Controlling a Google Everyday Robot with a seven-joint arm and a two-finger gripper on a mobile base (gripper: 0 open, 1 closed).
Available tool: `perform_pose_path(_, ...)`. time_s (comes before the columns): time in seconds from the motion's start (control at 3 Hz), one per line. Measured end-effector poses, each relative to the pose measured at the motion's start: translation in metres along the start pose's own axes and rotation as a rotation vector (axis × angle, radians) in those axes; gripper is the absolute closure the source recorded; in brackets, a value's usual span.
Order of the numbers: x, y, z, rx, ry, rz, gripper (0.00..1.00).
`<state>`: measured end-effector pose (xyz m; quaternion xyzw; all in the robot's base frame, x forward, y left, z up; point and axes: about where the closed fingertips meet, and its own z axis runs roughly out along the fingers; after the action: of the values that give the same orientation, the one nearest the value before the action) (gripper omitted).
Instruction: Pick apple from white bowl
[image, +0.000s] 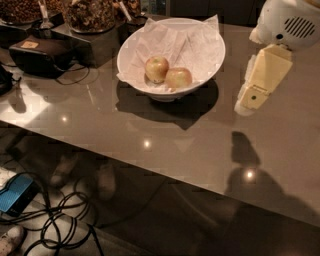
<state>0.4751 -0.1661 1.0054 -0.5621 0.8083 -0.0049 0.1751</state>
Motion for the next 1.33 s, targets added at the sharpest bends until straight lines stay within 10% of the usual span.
perform_pose_path(0.67, -0.065, -0.022, 0.03, -0.003, 0.009, 0.001, 0.0)
perform_pose_path(1.33, -0.077, -0.03, 0.034, -0.011, -0.042, 0.023, 0.0)
